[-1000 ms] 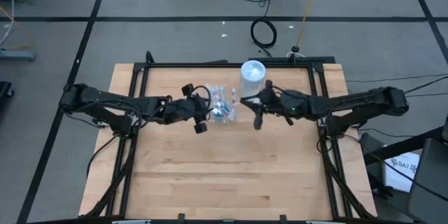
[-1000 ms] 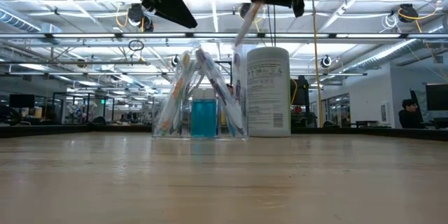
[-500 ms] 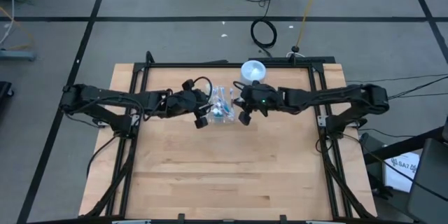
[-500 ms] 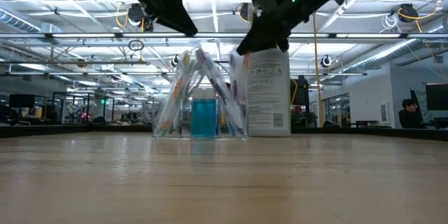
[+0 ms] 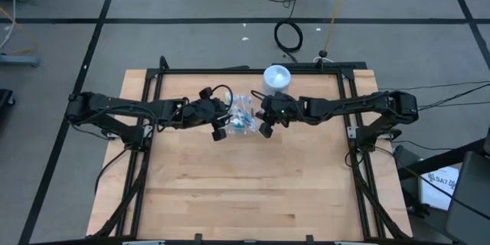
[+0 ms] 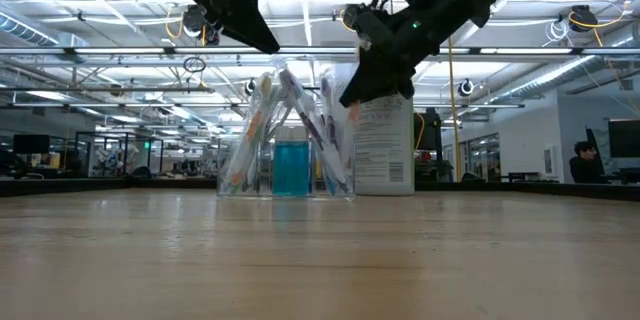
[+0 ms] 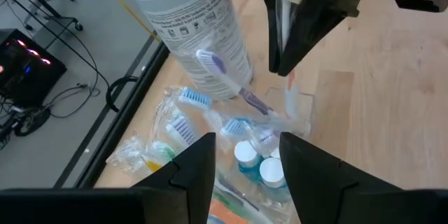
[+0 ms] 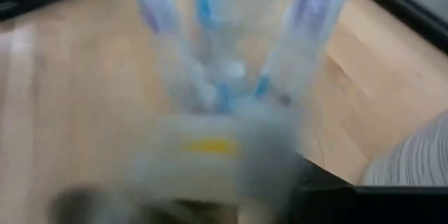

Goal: Pick & Place toothbrushing station
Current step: Put the orange toothbrush into the transparent organizer

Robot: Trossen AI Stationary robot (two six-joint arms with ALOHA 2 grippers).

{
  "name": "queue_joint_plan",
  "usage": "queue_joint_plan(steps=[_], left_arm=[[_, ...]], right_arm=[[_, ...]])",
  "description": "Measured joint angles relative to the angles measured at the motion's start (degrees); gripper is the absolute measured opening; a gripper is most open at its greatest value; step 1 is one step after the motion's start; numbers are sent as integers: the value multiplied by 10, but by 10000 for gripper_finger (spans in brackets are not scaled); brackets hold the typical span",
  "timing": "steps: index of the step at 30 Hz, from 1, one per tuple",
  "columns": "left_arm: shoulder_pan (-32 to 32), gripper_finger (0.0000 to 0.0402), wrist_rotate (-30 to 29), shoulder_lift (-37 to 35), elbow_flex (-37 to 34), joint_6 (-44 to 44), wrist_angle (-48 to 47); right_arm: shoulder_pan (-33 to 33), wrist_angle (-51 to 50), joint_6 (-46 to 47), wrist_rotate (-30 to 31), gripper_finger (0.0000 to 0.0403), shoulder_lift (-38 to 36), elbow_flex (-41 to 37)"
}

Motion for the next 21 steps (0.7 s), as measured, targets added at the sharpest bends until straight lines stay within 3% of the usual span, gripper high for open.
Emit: queue_joint_plan(steps=[9, 21], left_arm=[[0, 166, 2, 0, 0, -3, -2], [0, 166, 12, 0, 0, -5, -2]], right_arm=[[0, 9, -30, 0, 70, -1, -32], [1, 126, -57, 1, 158, -2, -59]])
